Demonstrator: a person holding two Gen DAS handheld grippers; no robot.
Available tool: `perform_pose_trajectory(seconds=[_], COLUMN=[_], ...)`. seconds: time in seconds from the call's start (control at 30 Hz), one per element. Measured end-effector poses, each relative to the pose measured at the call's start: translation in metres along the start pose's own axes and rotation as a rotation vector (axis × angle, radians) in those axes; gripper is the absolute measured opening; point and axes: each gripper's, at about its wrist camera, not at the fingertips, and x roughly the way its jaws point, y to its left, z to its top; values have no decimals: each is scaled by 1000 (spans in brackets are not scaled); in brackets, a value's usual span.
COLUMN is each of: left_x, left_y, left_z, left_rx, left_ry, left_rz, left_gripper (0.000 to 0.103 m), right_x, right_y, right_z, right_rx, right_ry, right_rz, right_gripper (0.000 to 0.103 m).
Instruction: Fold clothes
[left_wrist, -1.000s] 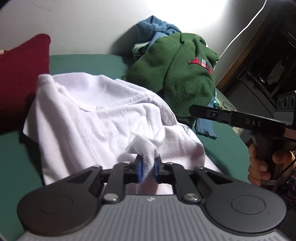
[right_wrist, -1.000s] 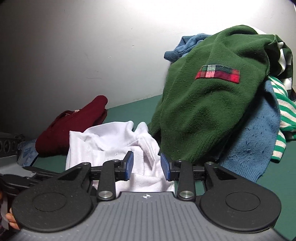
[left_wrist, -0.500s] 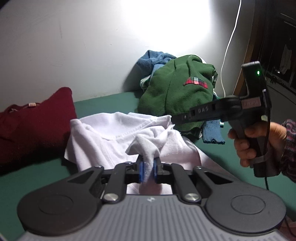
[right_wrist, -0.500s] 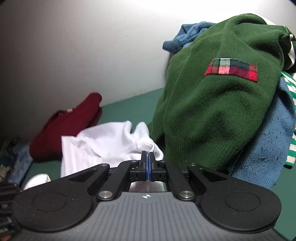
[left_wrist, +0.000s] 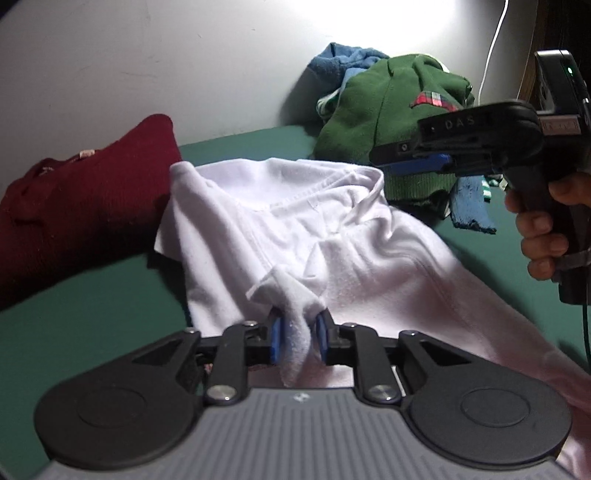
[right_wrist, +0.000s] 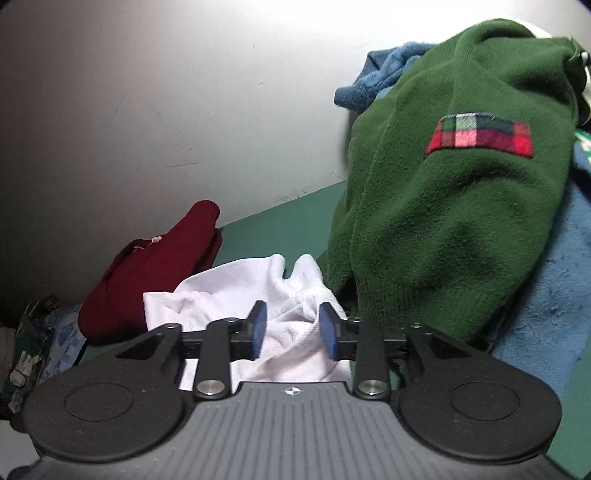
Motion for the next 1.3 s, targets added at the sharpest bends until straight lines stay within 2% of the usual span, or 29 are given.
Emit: perform_pose_trajectory(seconds=[0.03,0.1,0.17,0.23,0.27,0.33,0.47,0.6,0.67,0.73,0.77,0.8,0.9,1.0,1.1,1.17,1.23,1.3], left_x=[-1,-2,-1,-1,-1,-2,-4,0,0,-12,-17,-23,-43,-57,-57,-50,-43,-39], left_y=[1,3,-1,-1,0,2,5,7,8,12,14,17,20,16,5,-6,-16,-19], left_z=[0,1,3,6,8,11,19,19,17,14,12,11,7,0,-11,-19,-22,-22], left_rx=[-21,-58,-60,-58,-56,-53,-46,-16,0,-5,-8,-11,-23,-48,-82,-104,-122,-129], left_ry=[-5,-10,-7,-11,-16,-24,-41,-7,8,-12,-21,-31,-53,-27,36,80,116,119], left_rz=[-18,-50,-59,-50,-41,-22,15,71,89,110,120,132,149,40,-73,-108,-124,-122], left_gripper=[42,50,50,42,39,27,35,36,38,48,50,51,51,52,59,59,53,51], right_x=[3,9,15,20,23,29,47,58,41,11,-5,-21,-65,-102,-129,-147,-166,-185], right_y=[1,2,3,4,4,5,9,24,32,37,38,39,38,47,60,60,57,54], right_z=[1,2,3,4,5,6,9,7,7,2,-1,-7,-36,-84,-126,-140,-149,-158], right_rx=[-3,-9,-15,-20,-23,-29,-65,-249,-305,-335,-350,-360,-362,-411,-476,-471,-444,-416], right_ry=[4,12,21,29,33,41,72,92,64,28,13,8,73,148,183,186,188,190], right_rz=[-8,-23,-39,-55,-62,-78,-116,-163,-179,-186,-188,-183,-117,-100,-121,-143,-168,-192], right_gripper=[42,42,36,13,8,6,7,7,14,36,39,38,38,36,36,36,36,36])
